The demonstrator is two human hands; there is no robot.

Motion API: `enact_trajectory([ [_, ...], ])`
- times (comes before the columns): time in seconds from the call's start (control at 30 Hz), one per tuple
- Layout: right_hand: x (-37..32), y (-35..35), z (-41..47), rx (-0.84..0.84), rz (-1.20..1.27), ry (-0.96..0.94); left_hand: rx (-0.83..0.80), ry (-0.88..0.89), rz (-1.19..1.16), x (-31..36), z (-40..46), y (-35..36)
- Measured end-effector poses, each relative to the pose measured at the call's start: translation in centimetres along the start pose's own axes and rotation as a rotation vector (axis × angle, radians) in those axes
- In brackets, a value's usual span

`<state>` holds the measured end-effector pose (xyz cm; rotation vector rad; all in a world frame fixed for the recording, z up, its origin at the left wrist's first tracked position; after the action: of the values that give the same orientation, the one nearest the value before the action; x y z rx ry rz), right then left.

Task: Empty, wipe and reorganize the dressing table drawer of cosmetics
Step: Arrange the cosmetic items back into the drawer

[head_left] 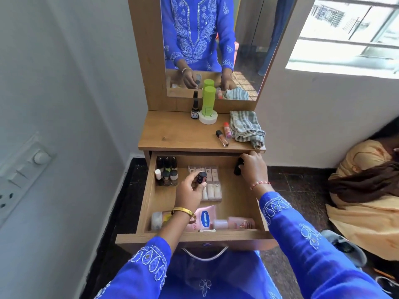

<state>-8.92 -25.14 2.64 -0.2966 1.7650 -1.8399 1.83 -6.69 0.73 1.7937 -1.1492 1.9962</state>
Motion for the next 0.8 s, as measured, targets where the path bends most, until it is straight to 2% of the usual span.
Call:
enact_trajectory([
  [0.23, -0.3, -0.3, -0.6, 0.079, -0.017, 0.006, -0.013, -0.006, -0.057, -0.4, 0.1, 0.1],
  [0.33, -1.5, -1.4, -2.0, 0.173, 0.270, 0.048, -0.020, 0.003, -0.060, -0.6, 0.1, 0.3],
  [0.37, -2.2, -1.6, -2.7, 0.165, 0.403, 0.041, -0.022, 0.007, -0.056, -0.7, 0.2, 0.3],
  [0.43, -4.4, -1.5, -4.3, 0.018, 0.607, 0.004, -0.028, 0.018, -0.058, -0.7, 0.2, 0.2],
  [0.53, -7.3, -0.4, -6.8, -0.197, 0.679, -0.088, -0.036, 0.015, -0.088, -0.7, 0.1, 0.2],
  [0.8, -9.0, 0.5, -7.3, -0.152, 0.724, -0.085, -0.016, 0.061, -0.095, -0.8, 0.1, -1.5],
])
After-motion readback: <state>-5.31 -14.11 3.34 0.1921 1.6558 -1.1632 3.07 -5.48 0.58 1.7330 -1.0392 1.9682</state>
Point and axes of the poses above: each hand's wrist, its own z-axis towards the middle knuckle, its own y-axis out of the palm, x = y × z, the point moved 6 cm from there along z, towards the middle knuckle, and after that the axes turned 1 degree about x, right-handed, at the moved point
